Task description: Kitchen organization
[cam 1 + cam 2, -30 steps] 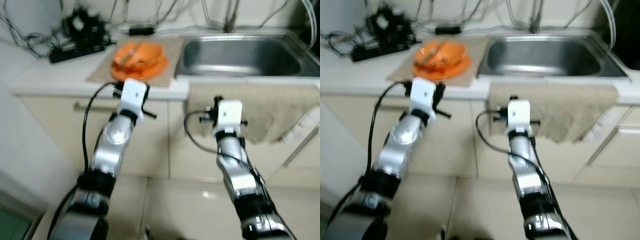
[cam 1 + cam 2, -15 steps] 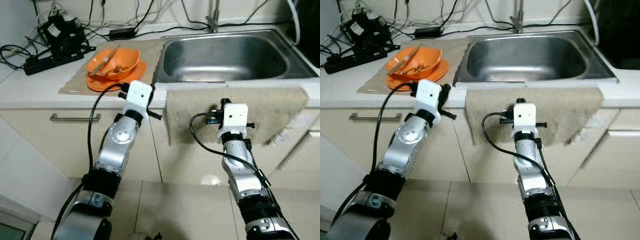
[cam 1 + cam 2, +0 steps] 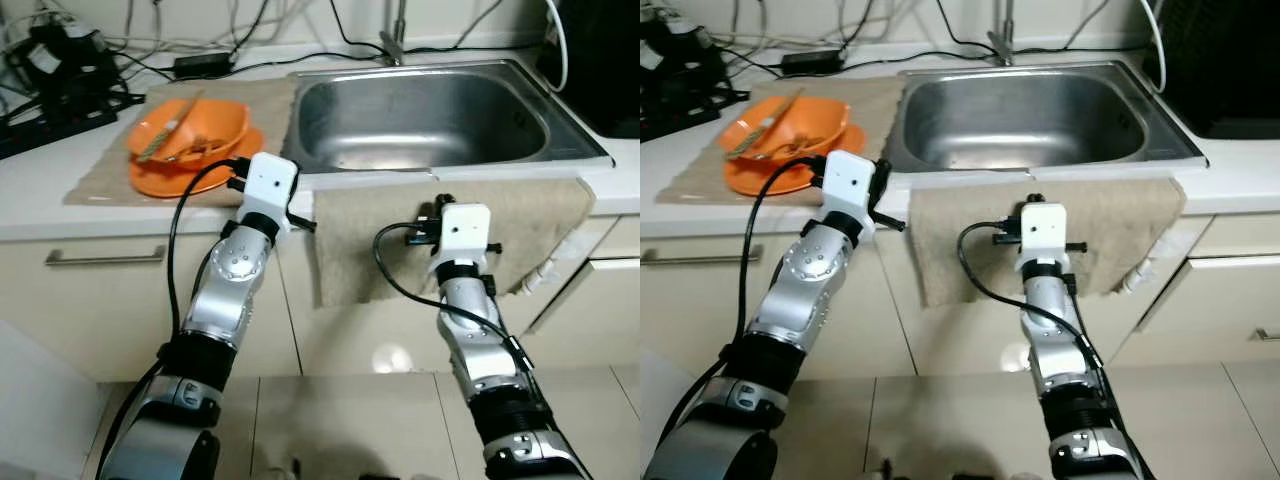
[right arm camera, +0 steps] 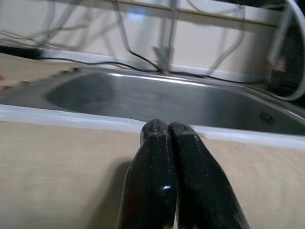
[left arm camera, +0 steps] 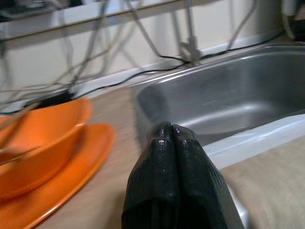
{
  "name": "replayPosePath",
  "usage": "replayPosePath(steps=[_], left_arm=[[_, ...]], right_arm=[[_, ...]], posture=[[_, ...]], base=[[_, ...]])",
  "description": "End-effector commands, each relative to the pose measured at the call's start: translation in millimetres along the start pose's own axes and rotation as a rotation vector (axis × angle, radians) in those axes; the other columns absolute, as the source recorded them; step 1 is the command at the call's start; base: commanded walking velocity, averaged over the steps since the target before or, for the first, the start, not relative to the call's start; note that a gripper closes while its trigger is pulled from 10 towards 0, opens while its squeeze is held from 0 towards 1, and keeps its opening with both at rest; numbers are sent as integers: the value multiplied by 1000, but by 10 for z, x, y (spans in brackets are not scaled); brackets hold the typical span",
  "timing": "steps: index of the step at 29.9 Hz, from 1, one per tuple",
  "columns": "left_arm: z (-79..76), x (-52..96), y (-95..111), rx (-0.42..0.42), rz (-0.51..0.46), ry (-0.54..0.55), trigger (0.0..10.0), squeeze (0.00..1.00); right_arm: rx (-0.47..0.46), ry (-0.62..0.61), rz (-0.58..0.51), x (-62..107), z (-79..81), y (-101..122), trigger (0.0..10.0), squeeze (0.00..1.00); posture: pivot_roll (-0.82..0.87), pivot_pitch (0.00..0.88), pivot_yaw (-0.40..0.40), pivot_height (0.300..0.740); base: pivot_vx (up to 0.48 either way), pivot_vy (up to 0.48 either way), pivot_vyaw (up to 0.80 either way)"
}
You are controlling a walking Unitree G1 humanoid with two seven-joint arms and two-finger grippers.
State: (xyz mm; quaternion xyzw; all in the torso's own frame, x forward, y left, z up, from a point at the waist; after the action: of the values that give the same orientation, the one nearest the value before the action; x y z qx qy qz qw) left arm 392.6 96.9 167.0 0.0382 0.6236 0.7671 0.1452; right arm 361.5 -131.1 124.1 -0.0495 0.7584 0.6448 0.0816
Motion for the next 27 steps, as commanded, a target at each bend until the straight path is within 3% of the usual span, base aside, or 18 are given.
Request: replayPosePath(steps=[1,5,22,27], left_arm=[[13,10,-23,2,9,7,10000,0],[28,5,2,39,0,14,10000,0],[-15,-5,103,30,-35,1,10000,0],[-50,-53,256,40,-55,-6,10000,0]], right_arm=[[-6,-4,-7,-8,-10,17,10000,0],[-5,-4,-14,-8,-12,32,10000,0],[-2,0,-18,-10,0,42,10000,0],[9,-6,-79,-66,-15,255,10000,0]], posture=[[-45,0,84,740],[-45,0,84,740],[-42,0,86,740],[-40,0,87,740]], base=[[0,0,0],[0,0,0],[440,0,0],[0,0,0]])
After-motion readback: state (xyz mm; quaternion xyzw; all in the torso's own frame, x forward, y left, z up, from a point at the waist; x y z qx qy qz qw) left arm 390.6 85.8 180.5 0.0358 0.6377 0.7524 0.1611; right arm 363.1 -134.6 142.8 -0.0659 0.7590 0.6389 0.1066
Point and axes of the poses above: a point about 5 cm out from each wrist's last joint towards the gripper, its own x axis pointing back from the gripper into the wrist, its own y axis along the axis of the wrist's last joint, z = x × y, the point moved 4 cm from there along -x, pointing out of the wrist towards the gripper, and after that the axes turned 1 degree about -x, right-handed, at the moved point
